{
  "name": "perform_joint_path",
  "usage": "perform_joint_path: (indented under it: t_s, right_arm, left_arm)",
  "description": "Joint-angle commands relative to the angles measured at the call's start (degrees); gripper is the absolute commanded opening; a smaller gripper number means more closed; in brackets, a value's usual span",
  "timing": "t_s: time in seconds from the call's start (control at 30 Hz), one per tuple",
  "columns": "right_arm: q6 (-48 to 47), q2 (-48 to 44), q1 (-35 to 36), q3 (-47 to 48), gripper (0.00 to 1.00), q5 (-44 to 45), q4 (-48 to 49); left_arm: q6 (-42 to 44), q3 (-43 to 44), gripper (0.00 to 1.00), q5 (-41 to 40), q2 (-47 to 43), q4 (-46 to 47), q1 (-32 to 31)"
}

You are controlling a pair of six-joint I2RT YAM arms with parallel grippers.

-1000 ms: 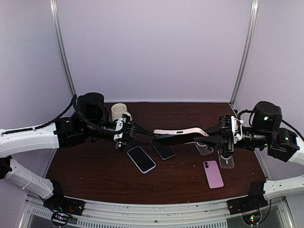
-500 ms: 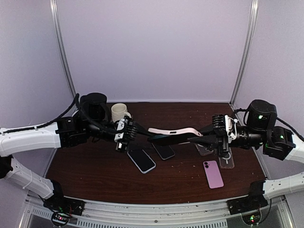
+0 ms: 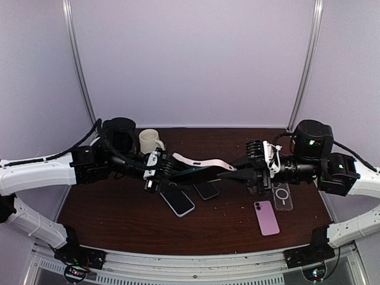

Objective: Take the phone out of the phone case
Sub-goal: Pass from the right arm to the left

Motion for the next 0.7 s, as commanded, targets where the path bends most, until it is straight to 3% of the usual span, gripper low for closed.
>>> perform_joint_path:
  t_s: [0.0, 0.37, 0.67]
  right_arm:
    - [0.3, 0.6, 3.2, 3.3, 0.0, -7.7, 7.8]
    - [-6.3, -6.0, 3.1, -1.2, 0.0, 10.1, 3.3]
    - [-7.2, -8.6, 3.1, -3.3, 0.0, 13.2, 6.7]
  left_arm:
    - [0.4, 1.9, 0.42, -3.2, 1.2, 3.2, 0.2]
    - [0.6, 0.1, 0.31, -3.7, -1.7, 6.8, 0.2]
    - [-1.0, 0.3, 0.16, -2.8, -1.9, 8.4, 0.2]
